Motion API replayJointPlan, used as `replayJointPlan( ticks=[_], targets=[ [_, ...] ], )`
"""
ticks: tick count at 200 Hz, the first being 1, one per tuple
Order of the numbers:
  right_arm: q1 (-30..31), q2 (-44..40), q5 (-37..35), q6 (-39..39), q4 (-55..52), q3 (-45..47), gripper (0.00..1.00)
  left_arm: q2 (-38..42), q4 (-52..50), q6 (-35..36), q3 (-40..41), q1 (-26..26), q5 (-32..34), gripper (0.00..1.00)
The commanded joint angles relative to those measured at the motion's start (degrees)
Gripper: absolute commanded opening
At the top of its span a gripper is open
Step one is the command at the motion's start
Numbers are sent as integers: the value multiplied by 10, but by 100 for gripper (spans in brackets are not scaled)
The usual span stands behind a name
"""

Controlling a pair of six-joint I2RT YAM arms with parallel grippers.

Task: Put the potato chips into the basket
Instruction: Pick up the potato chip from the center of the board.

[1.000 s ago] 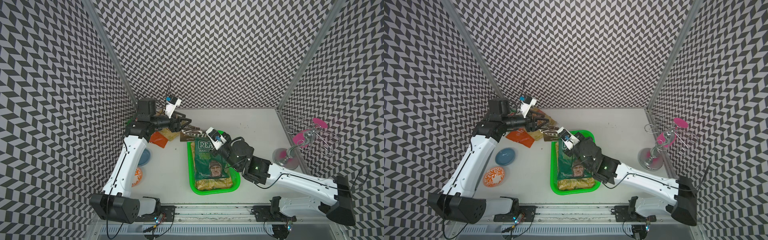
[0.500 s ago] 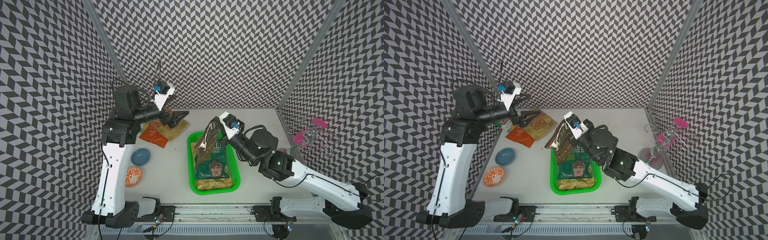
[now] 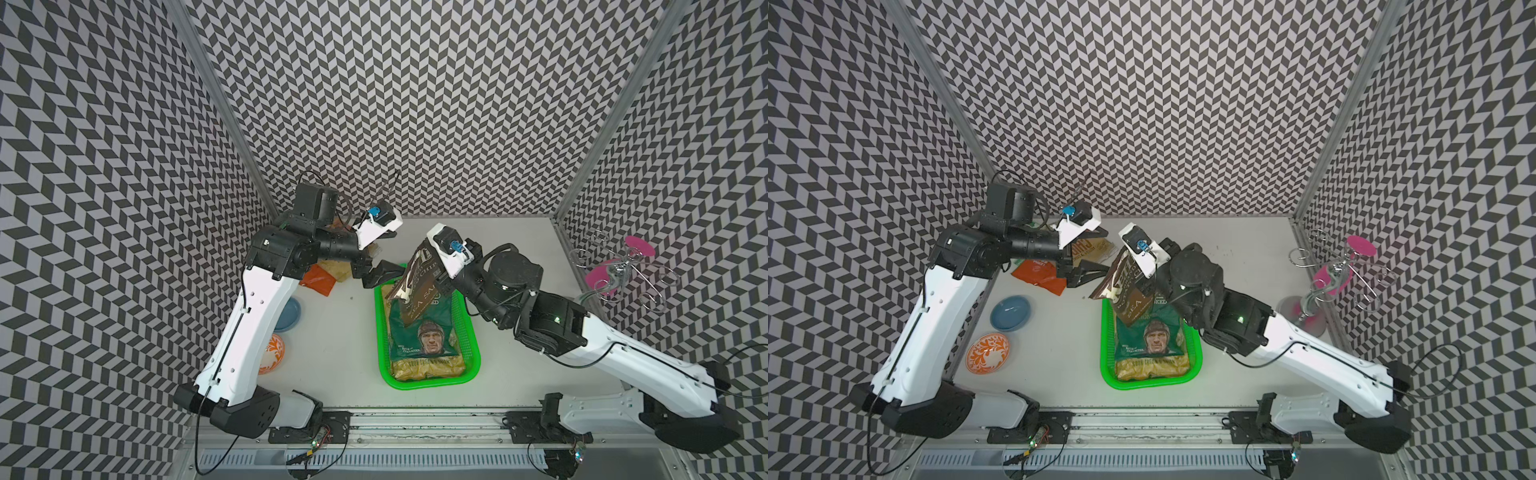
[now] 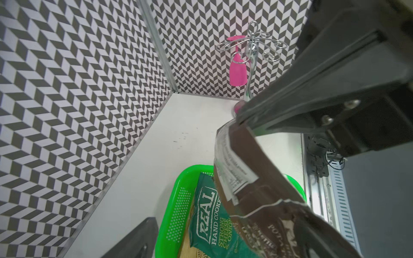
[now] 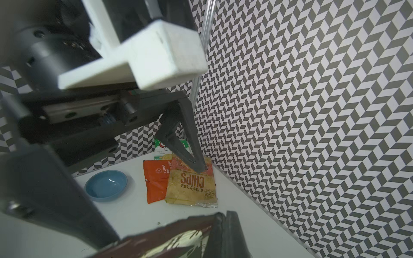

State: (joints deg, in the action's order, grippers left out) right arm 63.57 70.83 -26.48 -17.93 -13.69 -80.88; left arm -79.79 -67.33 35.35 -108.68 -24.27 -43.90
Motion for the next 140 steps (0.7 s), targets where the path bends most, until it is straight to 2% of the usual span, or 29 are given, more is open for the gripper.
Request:
replayJointPlan(
  ticks=[1,58,84,140],
  targets=[
    [-1,10,-26,5,25,-26,0,20,-13,18,-8,-14,18,99],
    [-5,34,-56,6,11,-44,0,33,23,-23,-57,-14,53,99],
    [-10,44,-59,16,-2,-65,0,35,5,-20,-69,-15,27,99],
    [-13,47,-59,23,-14,-85,0,32,-25,11,-7,-28,49,99]
  ],
)
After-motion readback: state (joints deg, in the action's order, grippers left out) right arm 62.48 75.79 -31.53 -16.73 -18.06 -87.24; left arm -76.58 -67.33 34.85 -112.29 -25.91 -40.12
